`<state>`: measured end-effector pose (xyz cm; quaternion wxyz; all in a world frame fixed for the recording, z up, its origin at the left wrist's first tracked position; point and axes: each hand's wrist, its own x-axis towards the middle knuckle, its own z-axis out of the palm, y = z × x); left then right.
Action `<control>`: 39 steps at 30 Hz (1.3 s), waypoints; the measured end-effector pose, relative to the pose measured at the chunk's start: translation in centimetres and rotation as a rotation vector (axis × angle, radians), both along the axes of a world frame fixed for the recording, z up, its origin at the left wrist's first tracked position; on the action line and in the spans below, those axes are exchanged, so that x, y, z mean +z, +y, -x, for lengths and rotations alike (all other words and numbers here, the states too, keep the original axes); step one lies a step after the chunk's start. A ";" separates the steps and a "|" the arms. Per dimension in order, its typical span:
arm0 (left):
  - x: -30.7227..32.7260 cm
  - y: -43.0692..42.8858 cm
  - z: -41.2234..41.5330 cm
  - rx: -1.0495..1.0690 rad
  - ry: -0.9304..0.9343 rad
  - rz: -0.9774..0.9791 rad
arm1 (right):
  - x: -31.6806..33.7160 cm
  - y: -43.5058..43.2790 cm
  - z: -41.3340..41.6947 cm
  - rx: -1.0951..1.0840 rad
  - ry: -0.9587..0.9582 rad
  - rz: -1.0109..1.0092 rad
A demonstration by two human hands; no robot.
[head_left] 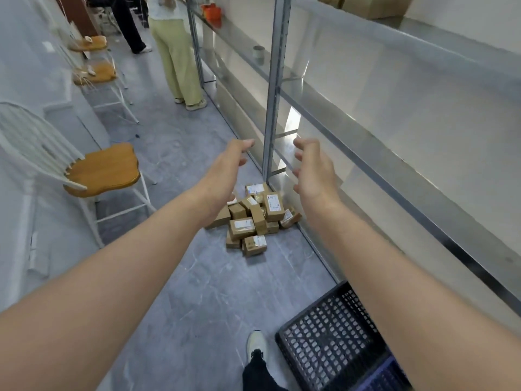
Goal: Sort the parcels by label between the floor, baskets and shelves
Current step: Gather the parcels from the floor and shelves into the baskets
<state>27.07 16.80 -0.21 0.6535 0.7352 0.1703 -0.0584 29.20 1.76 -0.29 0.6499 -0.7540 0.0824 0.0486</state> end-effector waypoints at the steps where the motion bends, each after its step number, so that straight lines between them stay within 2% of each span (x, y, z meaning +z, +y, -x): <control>1: -0.9 0.2 -2.0 0.009 0.025 0.004 | -1.1 0.3 -2.0 -0.001 0.023 -0.008; 10: -8.1 2.1 -14.5 0.011 0.203 0.048 | -9.6 3.4 -14.8 -0.094 0.190 -0.034; 23: -20.2 13.2 -32.8 -0.160 0.442 0.103 | -21.3 13.6 -30.6 -0.303 0.388 0.069; 28: -24.7 16.1 -38.3 -0.171 0.531 0.122 | -25.9 17.1 -34.8 -0.296 0.455 0.122; 33: -29.7 16.0 -41.9 -0.150 0.589 0.165 | -30.7 16.6 -37.6 -0.263 0.530 0.111; 39: -38.2 11.9 -47.2 -0.050 0.731 0.193 | -40.0 12.6 -42.2 -0.216 0.610 0.079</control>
